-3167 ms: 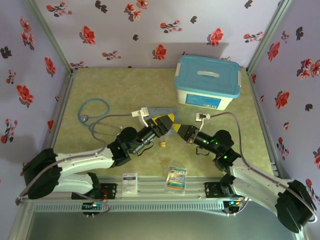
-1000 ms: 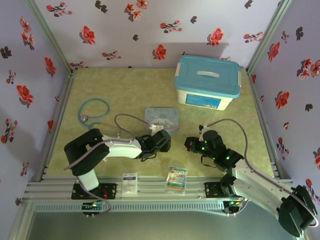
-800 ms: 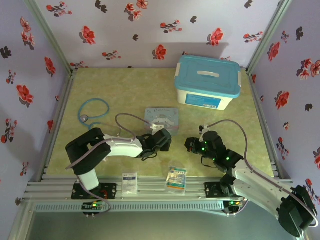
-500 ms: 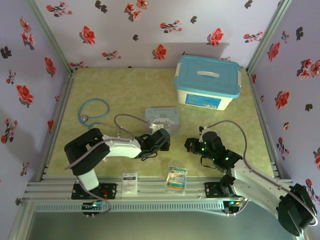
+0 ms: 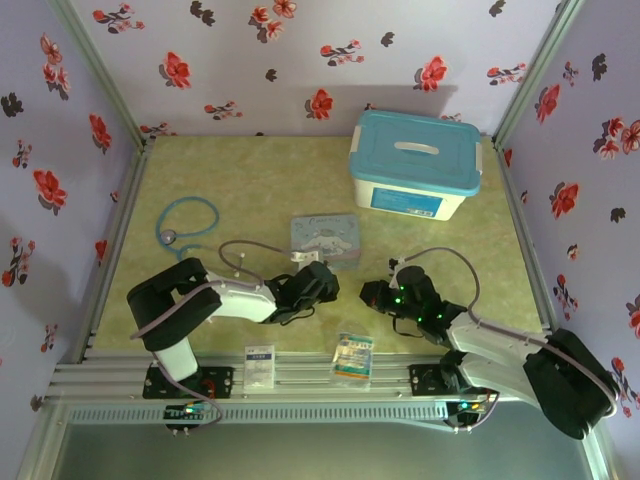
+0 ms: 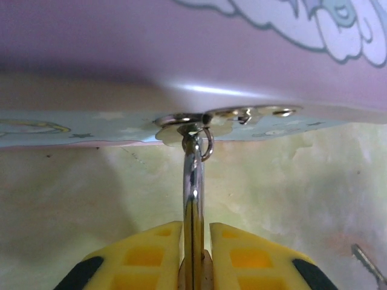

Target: Unlock the padlock with the key

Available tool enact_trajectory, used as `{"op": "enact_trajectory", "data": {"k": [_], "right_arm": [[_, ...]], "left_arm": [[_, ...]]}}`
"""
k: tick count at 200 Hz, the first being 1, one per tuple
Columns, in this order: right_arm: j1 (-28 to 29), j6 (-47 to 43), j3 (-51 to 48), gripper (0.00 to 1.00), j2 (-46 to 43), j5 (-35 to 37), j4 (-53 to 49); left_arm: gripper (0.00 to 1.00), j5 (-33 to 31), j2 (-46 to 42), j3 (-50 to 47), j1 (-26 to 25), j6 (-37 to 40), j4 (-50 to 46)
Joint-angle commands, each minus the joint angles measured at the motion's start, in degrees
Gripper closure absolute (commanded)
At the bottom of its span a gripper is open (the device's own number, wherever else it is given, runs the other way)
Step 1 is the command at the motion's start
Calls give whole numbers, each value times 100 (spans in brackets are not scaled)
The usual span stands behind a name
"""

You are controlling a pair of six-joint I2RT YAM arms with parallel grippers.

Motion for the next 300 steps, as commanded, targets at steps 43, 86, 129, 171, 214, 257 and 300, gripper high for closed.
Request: {"op": "enact_trajectory", "data": {"k": [43,86,129,171,214,257,300], "right_arm": [[-200,1217,-592,100,1116,-788,2939],[-439,1810,-766,100,2731,-1096,5477],[-432,2116,-553,100,3151,-1282,5829],[-439,2054,-547,100,3175,-1314,5827],[-439,2205,-409,100,3284,-1358,5828],[-465,2367,-264,100,3603,-1325,5837],[-589,2426,-311,100,3507,-1225,5824]], "left_arm": [[100,-322,-69,-452,91,-1220,1860],[100,-625,116,-716,82,-1714,2862],[100,-1024,687,-865,60,-2067,4123],[100,-1342,900,-820,-32,-2117,4705],[100,-1539,1102,-754,-89,-2231,5117],[100,-1564,1149,-635,-111,-2265,5182],[100,-1582,1099,-674,-104,-2404,5179]]}}
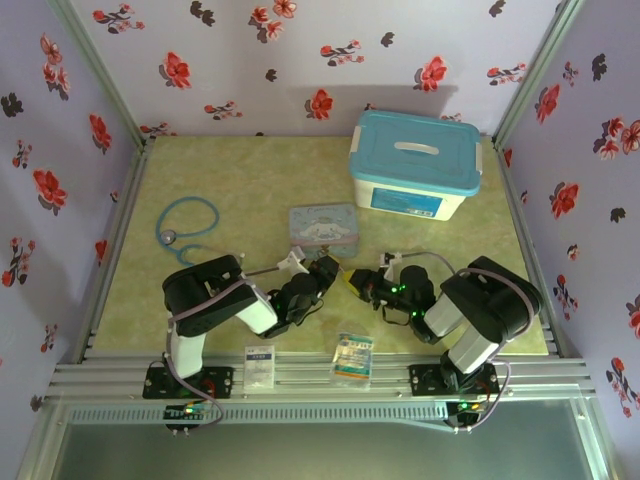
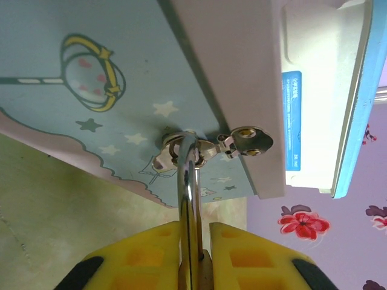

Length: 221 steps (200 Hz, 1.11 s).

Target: Unlock the padlock with the key

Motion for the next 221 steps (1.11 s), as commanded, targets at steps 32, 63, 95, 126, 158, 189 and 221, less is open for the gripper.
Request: {"op": "enact_trajectory", "data": {"k": [32,63,95,126,158,189,221], "right_arm": [[-108,126,97,100,187,-114,148],[-104,104,139,100,90,-176,146],[-104,107,264,100,225,-251,141],[-104,60,156,100,236,-176,142],[-104,81,-18,100,186,-84,144],[-96,70,-175,100,-106,-101,137],[-87,63,51,100,85,-193,144]], "left_arm": [[100,-237,-43,136,-23,-71,545],[100,-261,-80,103,-15,-82,543],[100,-261,-73,130,-7,-57,543],[100,-313,-65,77,21,-19,544],[100,-318,-118,139,25,87,539],[100,-305,-101,156,21,76,535],[100,-270,-134,172,8,28,534]]}}
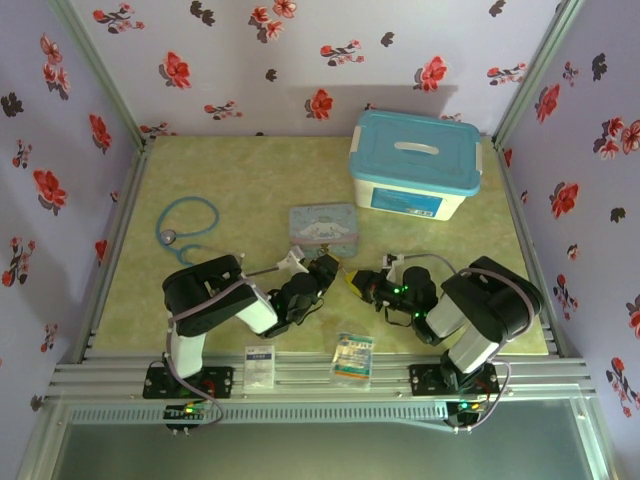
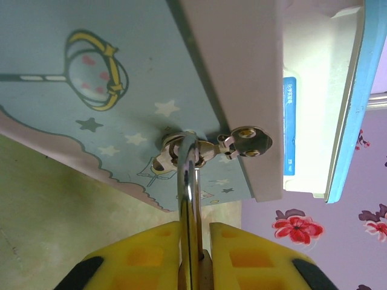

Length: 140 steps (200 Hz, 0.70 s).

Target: Unlock the padlock with the key

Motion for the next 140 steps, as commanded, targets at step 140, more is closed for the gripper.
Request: {"op": "enact_trajectory", "data": {"k": [140], "right_arm": [[107,-78,191,100,112,-41,78]], "left_arm": [[100,-250,-242,102,1,18,490]]}}
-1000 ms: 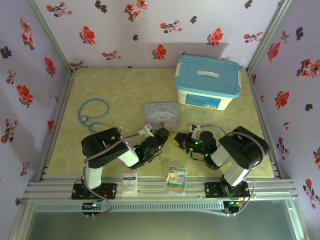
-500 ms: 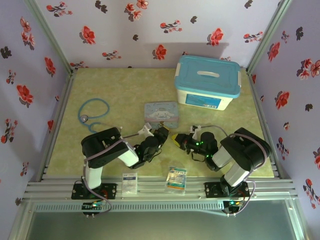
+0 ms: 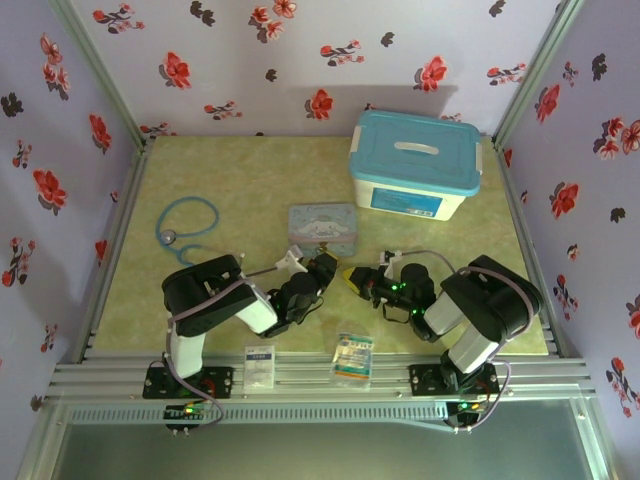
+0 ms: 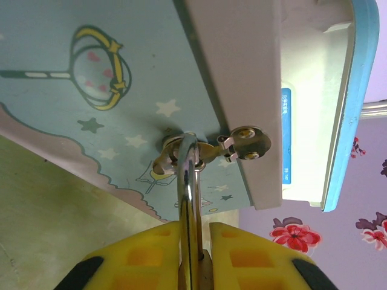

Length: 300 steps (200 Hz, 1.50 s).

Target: Unlock the padlock with the key

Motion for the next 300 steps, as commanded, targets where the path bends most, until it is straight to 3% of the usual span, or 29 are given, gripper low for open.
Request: {"op": "enact_trajectory", "data": {"k": [1,300], "right_arm": [[52,-74,3,100,80,-4,122],[-18,-258,36,100,-201,-106,121]], "left_arm": [[100,-118,-228,102,-10,22,454],[100,31,-40,162,-88,-426,460]]}}
